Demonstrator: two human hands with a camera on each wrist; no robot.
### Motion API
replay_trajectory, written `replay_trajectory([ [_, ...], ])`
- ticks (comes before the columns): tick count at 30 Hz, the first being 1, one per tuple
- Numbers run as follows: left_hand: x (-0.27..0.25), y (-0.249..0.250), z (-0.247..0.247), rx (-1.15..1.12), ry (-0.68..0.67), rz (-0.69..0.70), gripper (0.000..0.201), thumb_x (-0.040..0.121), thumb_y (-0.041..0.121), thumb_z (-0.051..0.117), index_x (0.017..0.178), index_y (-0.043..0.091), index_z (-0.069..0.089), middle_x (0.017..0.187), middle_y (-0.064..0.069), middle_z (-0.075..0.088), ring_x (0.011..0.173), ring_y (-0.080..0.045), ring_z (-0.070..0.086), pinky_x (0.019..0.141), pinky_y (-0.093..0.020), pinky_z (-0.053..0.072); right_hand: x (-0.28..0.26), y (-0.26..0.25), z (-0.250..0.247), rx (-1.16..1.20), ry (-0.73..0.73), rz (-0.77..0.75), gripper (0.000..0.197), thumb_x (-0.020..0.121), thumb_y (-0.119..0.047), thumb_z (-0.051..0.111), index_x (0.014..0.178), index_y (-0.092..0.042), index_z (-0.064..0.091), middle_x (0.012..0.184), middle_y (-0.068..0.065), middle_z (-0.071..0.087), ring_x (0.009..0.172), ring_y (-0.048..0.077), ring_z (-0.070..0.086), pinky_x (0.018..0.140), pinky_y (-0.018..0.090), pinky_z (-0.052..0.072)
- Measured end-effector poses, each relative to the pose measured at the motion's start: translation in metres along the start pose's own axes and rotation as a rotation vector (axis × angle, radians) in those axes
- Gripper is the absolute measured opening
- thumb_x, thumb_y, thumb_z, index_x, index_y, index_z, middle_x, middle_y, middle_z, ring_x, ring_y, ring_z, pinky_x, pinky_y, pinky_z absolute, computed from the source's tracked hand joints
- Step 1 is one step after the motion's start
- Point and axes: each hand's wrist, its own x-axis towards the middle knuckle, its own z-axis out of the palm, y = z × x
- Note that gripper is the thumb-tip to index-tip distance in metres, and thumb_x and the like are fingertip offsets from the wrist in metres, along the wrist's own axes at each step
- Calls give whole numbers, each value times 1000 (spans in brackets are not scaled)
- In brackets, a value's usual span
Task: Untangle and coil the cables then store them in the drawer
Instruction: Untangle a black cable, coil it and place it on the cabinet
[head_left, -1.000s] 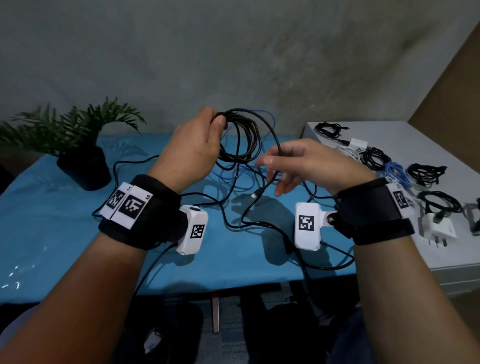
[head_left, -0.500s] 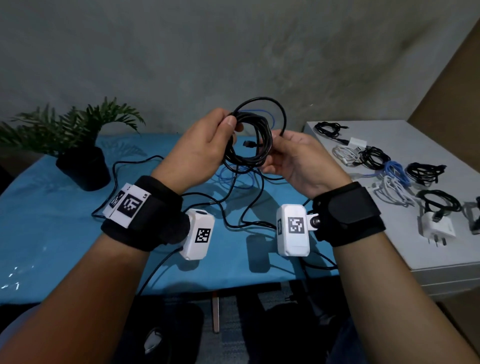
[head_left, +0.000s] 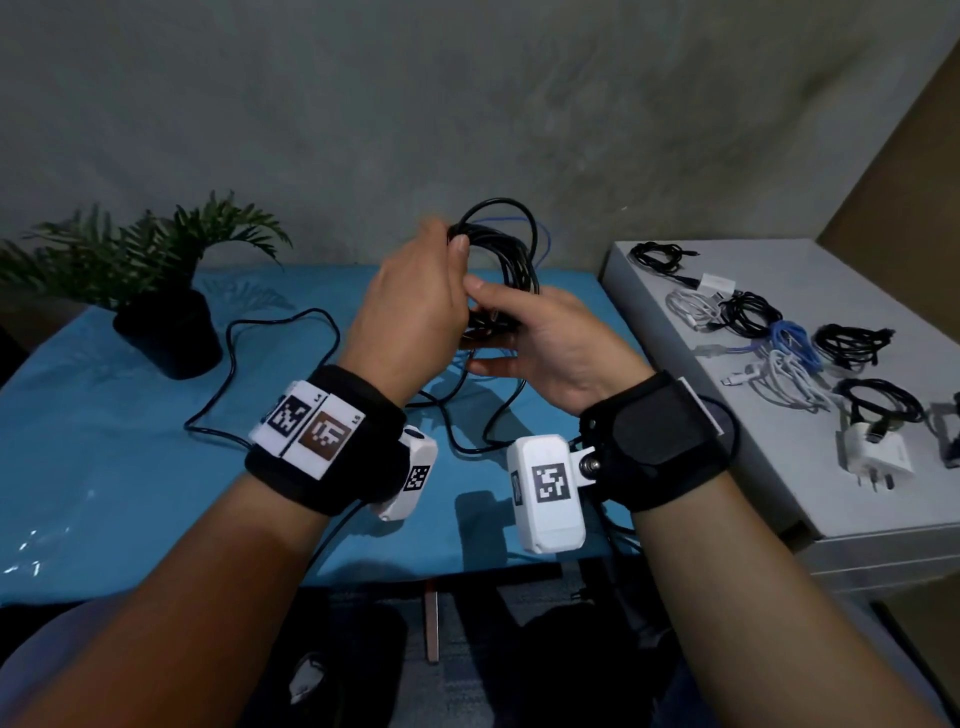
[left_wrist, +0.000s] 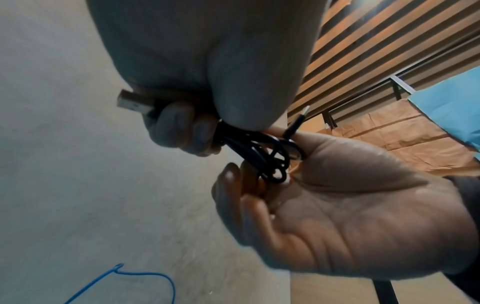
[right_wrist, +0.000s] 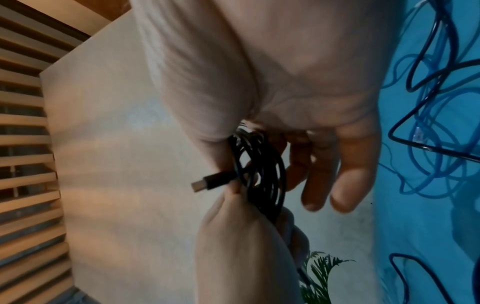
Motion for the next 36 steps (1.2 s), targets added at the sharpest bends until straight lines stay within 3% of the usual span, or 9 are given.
replay_trajectory([
  [2,0,-1,0,14,8,-1,35,110,32,30,111,5,52,92,-7,59,79,-22,50,67,-33,29,0,1,1,46,-12,12,17,99,-18,62,109,-4,63,104,14,61,92,30,67,71,34,58],
  [6,2,-3,-3,15,41,19,33,110,32,30,111,7,52,88,-5,55,77,-23,47,66,-31,24,-6,-8,-7,104,-96,15,34,100,0,54,134,1,51,116,15,67,83,29,76,64,32,62],
  [10,9,-15,-10,44,113,-4,31,111,30,30,106,7,51,84,-5,52,76,-24,44,64,-29,20,-15,-15,-23,-117,-192,-56,35,105,-3,46,139,-10,52,124,7,71,79,24,77,67,25,62],
  [13,16,-28,-23,17,113,-49,32,111,29,30,107,6,52,80,-1,50,75,-25,46,61,-29,18,-19,-21,-44,-236,-112,-106,45,106,-8,46,151,-10,40,123,8,73,79,23,77,68,25,60],
  [20,8,-18,-11,-162,6,-53,25,110,31,34,103,10,45,84,-4,54,68,-13,46,57,-29,27,-4,-7,-48,-640,41,-119,47,104,-4,46,150,-11,43,95,-1,76,91,11,66,94,23,48],
  [23,8,-18,-7,-202,-5,-64,26,110,34,34,104,12,44,81,0,51,67,-9,46,60,-29,36,-3,-7,-42,-699,29,-55,58,101,-25,55,155,-22,35,103,-8,77,100,11,69,110,32,41],
  [27,7,-14,-5,-440,-25,-122,29,108,40,36,109,13,47,83,-4,51,62,-17,47,59,-38,43,0,-1,-37,-528,22,-74,57,100,-51,55,151,-26,44,119,-5,73,104,12,72,108,36,41],
  [31,5,-7,-4,-767,-107,-273,22,110,32,38,112,12,46,89,-6,53,58,-13,52,50,-29,42,9,15,-26,-30,44,-188,29,105,-23,54,130,-8,59,121,8,72,101,22,73,89,29,54],
  [36,4,-13,-5,-723,-228,-335,27,109,30,43,118,5,49,99,-10,64,61,-13,68,49,-21,49,14,16,-26,252,126,-218,18,105,-14,51,117,-8,64,114,11,74,98,22,73,86,30,58],
])
